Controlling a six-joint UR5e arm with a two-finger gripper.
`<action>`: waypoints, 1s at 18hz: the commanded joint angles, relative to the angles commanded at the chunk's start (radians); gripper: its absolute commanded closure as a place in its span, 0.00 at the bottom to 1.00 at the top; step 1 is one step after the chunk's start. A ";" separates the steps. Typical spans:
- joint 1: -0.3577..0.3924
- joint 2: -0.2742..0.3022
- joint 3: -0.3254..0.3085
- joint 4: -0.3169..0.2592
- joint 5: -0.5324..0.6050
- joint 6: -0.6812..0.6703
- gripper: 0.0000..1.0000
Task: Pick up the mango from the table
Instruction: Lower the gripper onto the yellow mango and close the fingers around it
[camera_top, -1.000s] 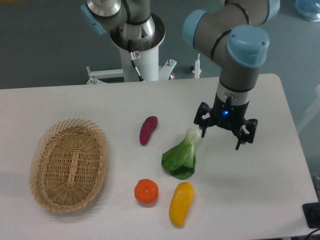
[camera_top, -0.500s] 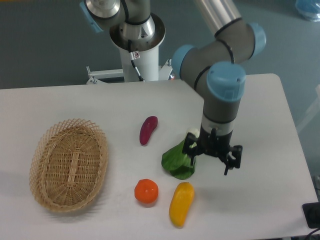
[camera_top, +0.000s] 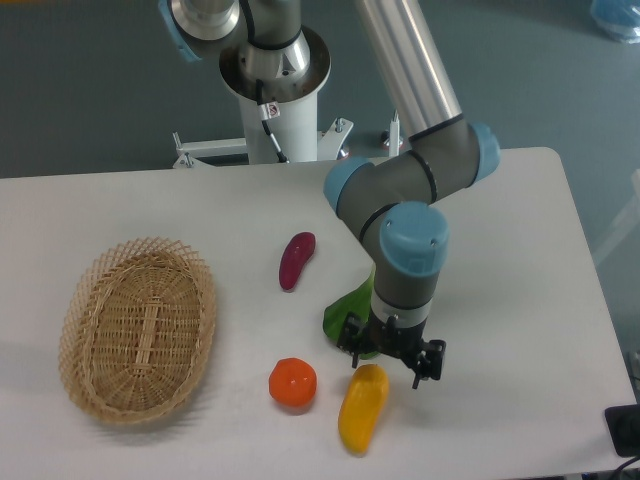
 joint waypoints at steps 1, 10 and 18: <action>-0.005 -0.002 -0.005 0.002 0.000 0.000 0.00; -0.041 -0.063 0.011 0.075 0.047 -0.021 0.04; -0.041 -0.052 0.009 0.077 0.048 -0.023 0.47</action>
